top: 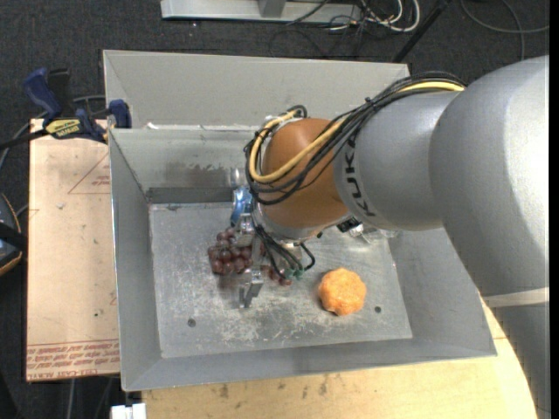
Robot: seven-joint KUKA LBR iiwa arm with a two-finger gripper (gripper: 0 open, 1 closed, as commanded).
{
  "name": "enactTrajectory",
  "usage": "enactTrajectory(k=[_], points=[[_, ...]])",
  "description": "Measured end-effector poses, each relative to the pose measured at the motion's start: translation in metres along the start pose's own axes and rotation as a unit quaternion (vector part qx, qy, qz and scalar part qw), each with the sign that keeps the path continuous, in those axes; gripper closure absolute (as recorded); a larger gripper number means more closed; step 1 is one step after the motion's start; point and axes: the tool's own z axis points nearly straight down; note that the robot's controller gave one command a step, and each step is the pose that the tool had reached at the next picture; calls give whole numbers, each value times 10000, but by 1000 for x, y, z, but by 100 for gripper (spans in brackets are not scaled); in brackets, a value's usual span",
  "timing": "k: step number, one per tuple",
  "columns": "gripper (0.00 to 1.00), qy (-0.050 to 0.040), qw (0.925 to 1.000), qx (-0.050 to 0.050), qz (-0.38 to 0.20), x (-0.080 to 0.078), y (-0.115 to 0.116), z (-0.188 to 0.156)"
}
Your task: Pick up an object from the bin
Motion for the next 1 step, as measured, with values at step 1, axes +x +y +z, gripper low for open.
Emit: enactTrajectory(k=[1], points=[[0,-1,9999,-15,-151,-3,-4,0]])
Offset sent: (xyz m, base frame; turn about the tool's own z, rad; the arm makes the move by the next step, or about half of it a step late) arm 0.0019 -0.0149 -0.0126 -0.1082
